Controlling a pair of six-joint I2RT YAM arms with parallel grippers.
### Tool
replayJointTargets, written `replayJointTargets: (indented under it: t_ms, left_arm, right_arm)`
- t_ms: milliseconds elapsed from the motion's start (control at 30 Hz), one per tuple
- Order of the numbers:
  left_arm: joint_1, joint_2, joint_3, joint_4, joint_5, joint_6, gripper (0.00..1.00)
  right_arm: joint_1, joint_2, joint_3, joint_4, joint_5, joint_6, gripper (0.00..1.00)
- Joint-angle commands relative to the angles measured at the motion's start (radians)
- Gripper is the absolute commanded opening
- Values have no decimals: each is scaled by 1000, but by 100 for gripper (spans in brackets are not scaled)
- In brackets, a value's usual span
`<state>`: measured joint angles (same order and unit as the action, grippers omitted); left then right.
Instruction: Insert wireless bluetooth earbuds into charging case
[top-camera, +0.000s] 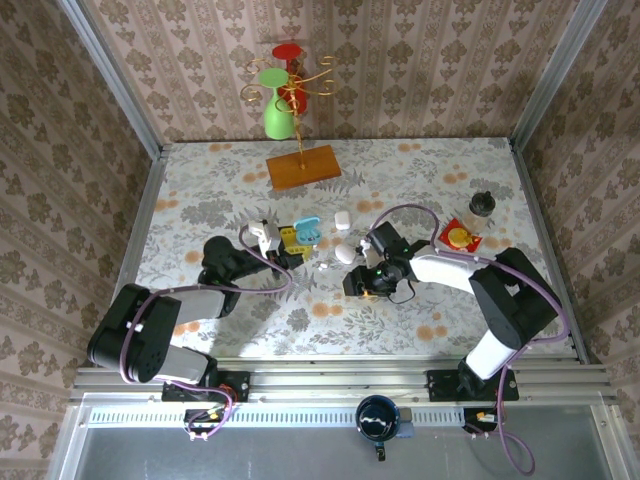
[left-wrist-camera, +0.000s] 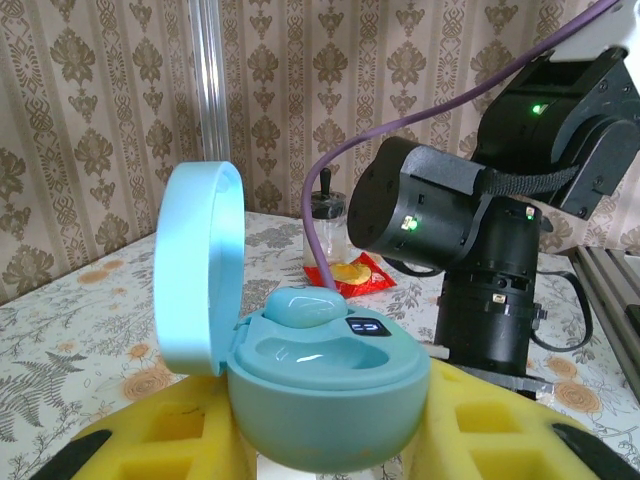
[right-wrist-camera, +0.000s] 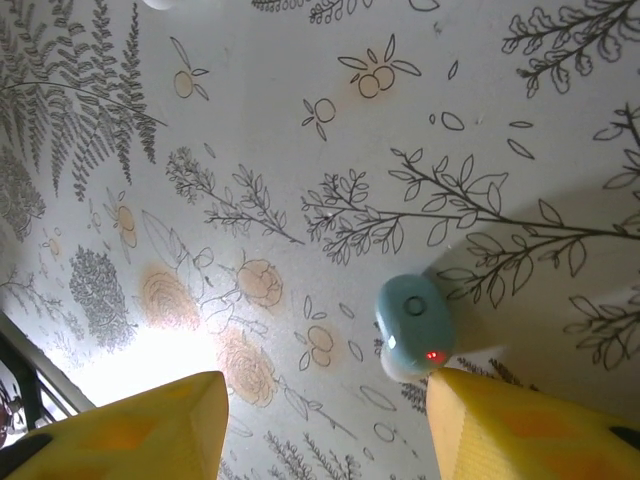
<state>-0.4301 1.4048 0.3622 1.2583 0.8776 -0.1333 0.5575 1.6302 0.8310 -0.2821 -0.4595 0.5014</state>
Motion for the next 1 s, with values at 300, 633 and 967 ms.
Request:
replayJointTargets:
  t_ms: [300, 633, 967]
  left_arm:
    - [5, -26, -16, 26, 20, 9, 20]
    - [6, -26, -20, 24, 18, 14, 20]
    - [6, -12, -13, 26, 22, 10, 20]
  right_arm:
    - [-58, 32, 85, -51, 42, -32, 53]
    - [-62, 99, 57, 22, -60, 29, 51]
    - [-56, 74, 11, 45, -73, 45, 38]
